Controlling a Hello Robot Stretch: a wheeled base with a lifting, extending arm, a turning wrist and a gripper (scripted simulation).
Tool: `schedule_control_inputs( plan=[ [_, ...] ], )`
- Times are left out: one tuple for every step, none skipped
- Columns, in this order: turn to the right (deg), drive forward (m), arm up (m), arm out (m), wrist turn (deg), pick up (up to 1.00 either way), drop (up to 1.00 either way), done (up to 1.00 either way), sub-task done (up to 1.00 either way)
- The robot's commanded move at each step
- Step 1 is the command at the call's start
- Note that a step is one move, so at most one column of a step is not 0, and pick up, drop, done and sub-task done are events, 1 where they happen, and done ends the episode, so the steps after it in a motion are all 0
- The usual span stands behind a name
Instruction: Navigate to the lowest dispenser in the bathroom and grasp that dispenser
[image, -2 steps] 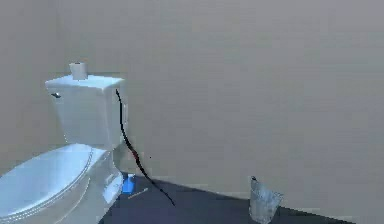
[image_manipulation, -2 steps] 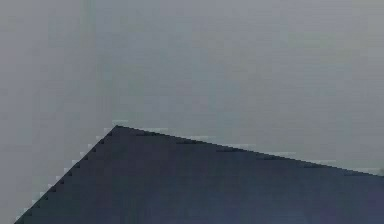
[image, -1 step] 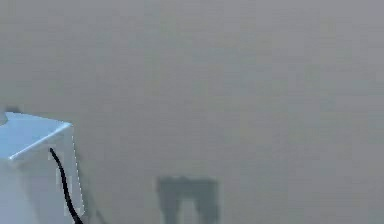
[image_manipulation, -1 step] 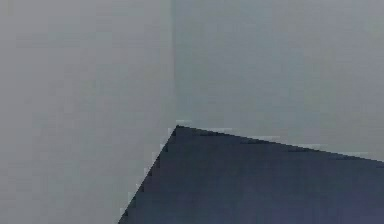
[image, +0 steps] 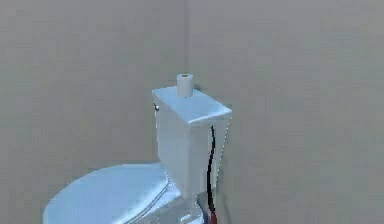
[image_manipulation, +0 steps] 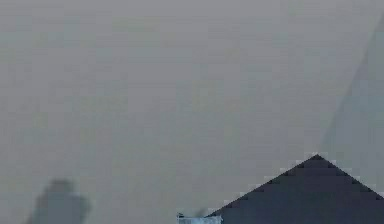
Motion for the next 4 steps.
schedule_control_inputs(
  plan=[
    [-45.0,0.00,0.00,0.00,0.0,0.00,0.00,0.00,0.00],
    [-39.0,0.00,0.00,0.00,0.0,0.00,0.00,0.00,0.00],
    [0.0,0.00,0.12,0.00,0.0,0.00,0.00,0.00,0.00],
    [0.0,0.00,0.00,0.50,0.0,0.00,0.00,0.00,0.00]
  ],
)
